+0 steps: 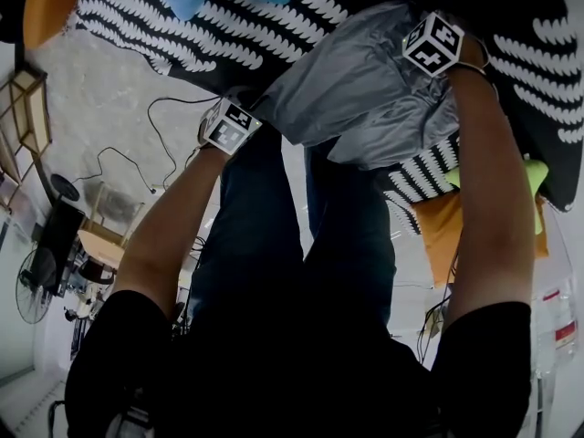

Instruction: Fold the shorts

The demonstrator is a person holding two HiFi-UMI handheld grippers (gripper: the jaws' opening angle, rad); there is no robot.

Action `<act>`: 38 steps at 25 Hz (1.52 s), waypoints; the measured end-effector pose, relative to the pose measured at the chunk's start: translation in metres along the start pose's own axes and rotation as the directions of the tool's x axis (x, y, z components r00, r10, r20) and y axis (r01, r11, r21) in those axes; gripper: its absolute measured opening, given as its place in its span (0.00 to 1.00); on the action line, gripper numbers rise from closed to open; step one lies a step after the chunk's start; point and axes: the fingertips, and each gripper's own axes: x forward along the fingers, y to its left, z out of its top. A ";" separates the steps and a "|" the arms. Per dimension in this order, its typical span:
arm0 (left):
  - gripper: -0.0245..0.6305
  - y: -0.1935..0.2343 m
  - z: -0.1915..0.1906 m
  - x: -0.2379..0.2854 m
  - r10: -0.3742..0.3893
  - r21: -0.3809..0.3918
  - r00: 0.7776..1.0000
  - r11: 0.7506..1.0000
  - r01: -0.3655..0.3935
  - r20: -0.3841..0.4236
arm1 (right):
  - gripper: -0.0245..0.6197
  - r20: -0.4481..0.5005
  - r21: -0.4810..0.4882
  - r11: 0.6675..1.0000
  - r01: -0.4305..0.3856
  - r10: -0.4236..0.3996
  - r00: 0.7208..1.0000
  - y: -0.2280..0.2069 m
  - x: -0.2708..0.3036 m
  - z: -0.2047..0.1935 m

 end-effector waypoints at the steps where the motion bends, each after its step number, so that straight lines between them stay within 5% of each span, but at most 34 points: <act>1: 0.12 0.002 0.001 -0.001 0.003 0.001 1.000 1.000 -0.003 0.001 | 0.09 0.003 0.005 1.000 0.005 -0.005 1.000 -0.002 0.000 0.000; 18: 0.07 -0.095 0.033 -0.025 -0.151 0.153 0.988 0.976 0.156 -0.044 | 0.09 0.057 0.077 0.993 0.085 -0.090 0.994 -0.013 -0.076 -0.036; 23: 0.07 -0.148 0.043 -0.023 -0.231 0.247 0.969 0.938 0.245 -0.085 | 0.08 0.090 0.103 0.990 0.096 -0.106 0.990 -0.004 -0.103 -0.055; 38: 0.07 -0.297 0.038 0.005 -0.372 0.363 0.904 0.829 0.425 -0.209 | 0.09 0.159 0.152 0.983 0.099 -0.123 0.980 0.049 -0.153 -0.143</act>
